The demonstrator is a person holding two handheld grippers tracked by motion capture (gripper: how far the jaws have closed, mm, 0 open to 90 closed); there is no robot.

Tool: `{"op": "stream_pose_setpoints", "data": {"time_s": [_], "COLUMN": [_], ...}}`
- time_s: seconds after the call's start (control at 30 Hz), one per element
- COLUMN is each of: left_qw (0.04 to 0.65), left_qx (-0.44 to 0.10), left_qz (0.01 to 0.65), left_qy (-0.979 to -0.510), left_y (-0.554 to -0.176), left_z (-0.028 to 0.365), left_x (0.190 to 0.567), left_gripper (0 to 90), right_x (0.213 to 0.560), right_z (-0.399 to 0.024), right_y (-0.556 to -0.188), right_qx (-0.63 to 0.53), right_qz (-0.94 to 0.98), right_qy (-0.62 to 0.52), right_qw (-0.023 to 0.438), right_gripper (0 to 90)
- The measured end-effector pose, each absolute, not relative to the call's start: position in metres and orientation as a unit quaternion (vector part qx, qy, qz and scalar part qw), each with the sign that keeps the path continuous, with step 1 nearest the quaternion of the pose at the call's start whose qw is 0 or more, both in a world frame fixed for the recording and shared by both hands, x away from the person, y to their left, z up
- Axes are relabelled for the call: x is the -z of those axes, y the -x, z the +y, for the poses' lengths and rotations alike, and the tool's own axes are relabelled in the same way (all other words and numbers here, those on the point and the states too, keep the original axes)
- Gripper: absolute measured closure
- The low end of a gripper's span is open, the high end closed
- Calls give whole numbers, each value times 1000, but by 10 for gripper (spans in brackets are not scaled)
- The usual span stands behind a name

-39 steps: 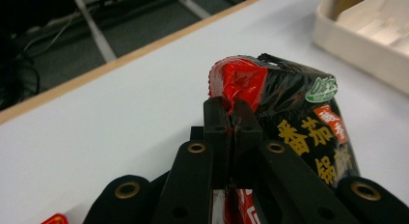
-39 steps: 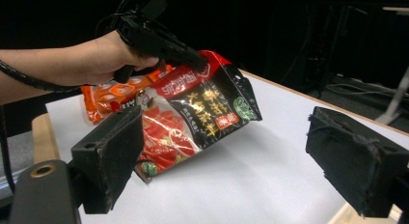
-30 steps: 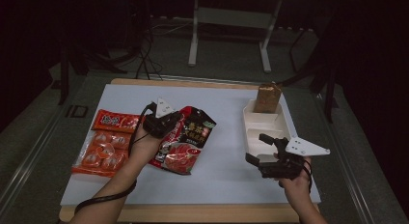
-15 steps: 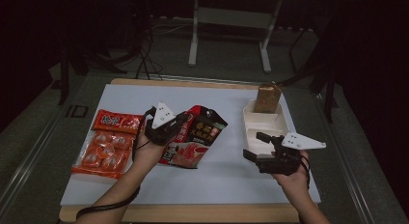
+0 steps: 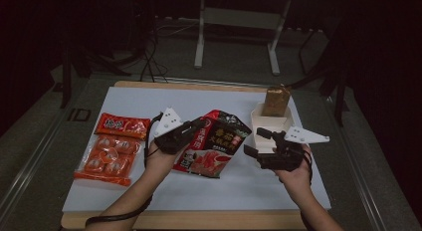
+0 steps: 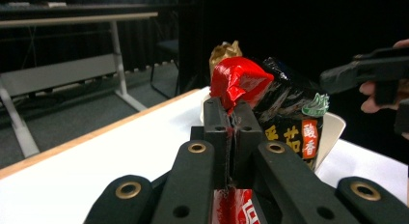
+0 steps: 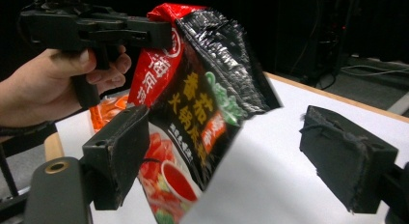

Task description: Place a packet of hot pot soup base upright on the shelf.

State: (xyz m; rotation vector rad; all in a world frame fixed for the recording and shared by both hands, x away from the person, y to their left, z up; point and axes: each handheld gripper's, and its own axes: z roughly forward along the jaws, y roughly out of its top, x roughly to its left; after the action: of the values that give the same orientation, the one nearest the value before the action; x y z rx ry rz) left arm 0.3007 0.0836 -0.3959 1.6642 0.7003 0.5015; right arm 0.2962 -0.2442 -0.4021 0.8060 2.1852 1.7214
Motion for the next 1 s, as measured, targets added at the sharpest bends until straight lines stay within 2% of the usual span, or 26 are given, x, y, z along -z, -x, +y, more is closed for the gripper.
{"op": "stream_pose_setpoints", "data": {"time_s": [0.07, 0.13, 0.17, 0.4, 0.63, 1.0], "left_qw": [598, 599, 607, 635, 644, 662], "left_qx": [-214, -213, -210, -189, -183, -141], "left_qz": [297, 293, 286, 284, 280, 273], "left_qy": [-713, -714, -711, -693, -688, -683], "left_y": [-298, -297, -294, -290, -289, -293], "left_z": [80, 79, 76, 74, 70, 75], "left_x": [395, 394, 392, 387, 389, 392], "left_gripper": [889, 889, 890, 889, 888, 874], "right_x": [403, 403, 402, 401, 394, 375], "right_z": [-241, -240, -237, -232, -229, -232], "right_y": [-297, -297, -298, -300, -296, -288], "right_qx": [-591, -592, -594, -597, -601, -608], "right_qz": [749, 749, 748, 747, 745, 743], "right_qy": [-276, -276, -277, -273, -265, -243], "right_qw": [114, 111, 106, 106, 117, 137], "right_gripper": [251, 253, 318, 394, 680, 767]}}
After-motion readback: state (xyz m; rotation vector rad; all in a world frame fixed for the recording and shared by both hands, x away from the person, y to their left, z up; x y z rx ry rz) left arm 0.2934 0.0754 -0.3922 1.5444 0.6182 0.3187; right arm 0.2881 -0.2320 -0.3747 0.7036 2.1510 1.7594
